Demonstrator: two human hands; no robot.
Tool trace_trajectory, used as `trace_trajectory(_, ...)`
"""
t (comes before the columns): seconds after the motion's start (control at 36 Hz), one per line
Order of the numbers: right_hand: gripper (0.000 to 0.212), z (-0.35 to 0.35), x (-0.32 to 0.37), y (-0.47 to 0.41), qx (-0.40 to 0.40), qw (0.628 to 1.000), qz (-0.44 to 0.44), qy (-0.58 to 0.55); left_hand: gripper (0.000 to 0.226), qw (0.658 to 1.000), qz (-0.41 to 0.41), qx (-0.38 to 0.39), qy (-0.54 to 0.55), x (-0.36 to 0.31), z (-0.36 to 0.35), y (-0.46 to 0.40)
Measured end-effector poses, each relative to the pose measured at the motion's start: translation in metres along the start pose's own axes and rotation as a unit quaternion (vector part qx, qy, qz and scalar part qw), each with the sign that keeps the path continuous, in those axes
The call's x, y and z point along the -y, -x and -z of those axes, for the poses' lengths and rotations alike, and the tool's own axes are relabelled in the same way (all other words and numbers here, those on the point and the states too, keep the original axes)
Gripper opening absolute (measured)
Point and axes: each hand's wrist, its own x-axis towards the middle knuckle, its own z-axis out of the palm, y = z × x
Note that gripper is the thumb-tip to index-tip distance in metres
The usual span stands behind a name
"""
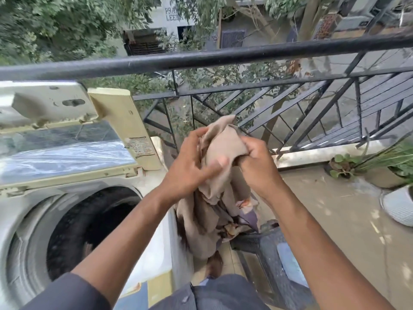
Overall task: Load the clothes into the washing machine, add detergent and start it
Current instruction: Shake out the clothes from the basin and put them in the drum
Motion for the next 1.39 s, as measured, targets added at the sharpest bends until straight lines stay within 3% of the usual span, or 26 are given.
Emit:
trace_trajectory(0.06, 0.043, -0.006, -0.001, -0.005, 0.003, 1.0, 0.015, 0.023, 0.1, 0.997, -0.021, 0.022, -0.074, 0.004, -0.004, -0.001)
trace_trajectory(0.08, 0.041, -0.008, -0.003, -0.008, 0.008, 0.999, 0.02, 0.035, 0.098, 0.995, -0.028, 0.018, -0.089, 0.007, -0.006, -0.003)
trace_trajectory(0.17, 0.026, -0.006, -0.007, -0.011, 0.04, 0.998, 0.023, 0.049, 0.062, 0.995, -0.033, -0.021, -0.087, 0.012, -0.006, -0.008)
trace_trajectory(0.25, 0.019, -0.003, -0.012, -0.009, 0.069, 0.996, 0.029, 0.037, 0.048, 0.997, -0.01, -0.036, -0.07, 0.011, -0.003, -0.01)
trace_trajectory(0.33, 0.034, 0.001, -0.033, -0.005, -0.005, 0.998, 0.031, 0.05, 0.046, 0.997, 0.001, -0.07, -0.03, 0.01, -0.002, -0.012)
trace_trajectory(0.42, 0.047, 0.008, -0.079, -0.003, -0.083, 0.988, -0.047, 0.118, 0.05, 0.996, -0.003, -0.083, 0.024, 0.008, 0.0, -0.009)
trace_trajectory(0.56, 0.059, 0.014, -0.157, -0.005, 0.013, 0.966, -0.184, 0.182, 0.04, 0.996, -0.049, -0.055, 0.042, -0.009, 0.005, -0.006)
trace_trajectory(0.67, 0.074, 0.015, -0.245, -0.022, 0.069, 0.915, -0.235, 0.321, 0.04, 0.991, -0.097, -0.048, 0.084, -0.038, 0.016, -0.01)
trace_trajectory(0.78, 0.047, -0.004, -0.2, -0.012, 0.101, 0.878, -0.281, 0.373, 0.045, 0.986, -0.112, -0.077, 0.099, -0.057, 0.03, -0.016)
trace_trajectory(0.86, 0.031, 0.0, -0.204, -0.012, 0.09, 0.887, -0.279, 0.357, 0.045, 0.987, -0.105, -0.095, 0.078, -0.054, 0.038, -0.018)
trace_trajectory(0.94, 0.029, 0.015, -0.217, -0.018, 0.045, 0.895, -0.271, 0.352, 0.038, 0.987, -0.091, -0.107, 0.074, -0.042, 0.045, -0.017)
trace_trajectory(1.14, 0.021, 0.036, -0.15, -0.022, -0.071, 0.912, -0.24, 0.324, 0.031, 0.985, -0.036, -0.158, 0.052, -0.016, 0.045, -0.021)
trace_trajectory(1.28, 0.027, 0.04, -0.102, -0.026, -0.075, 0.937, -0.176, 0.292, 0.035, 0.985, 0.007, -0.17, 0.017, 0.002, 0.037, -0.024)
trace_trajectory(1.33, 0.018, 0.038, -0.073, -0.023, -0.085, 0.955, -0.148, 0.242, 0.04, 0.985, 0.022, -0.172, 0.017, 0.006, 0.035, -0.023)
trace_trajectory(1.39, 0.024, 0.036, -0.041, -0.021, -0.103, 0.976, -0.097, 0.167, 0.041, 0.984, 0.028, -0.173, 0.021, 0.007, 0.033, -0.023)
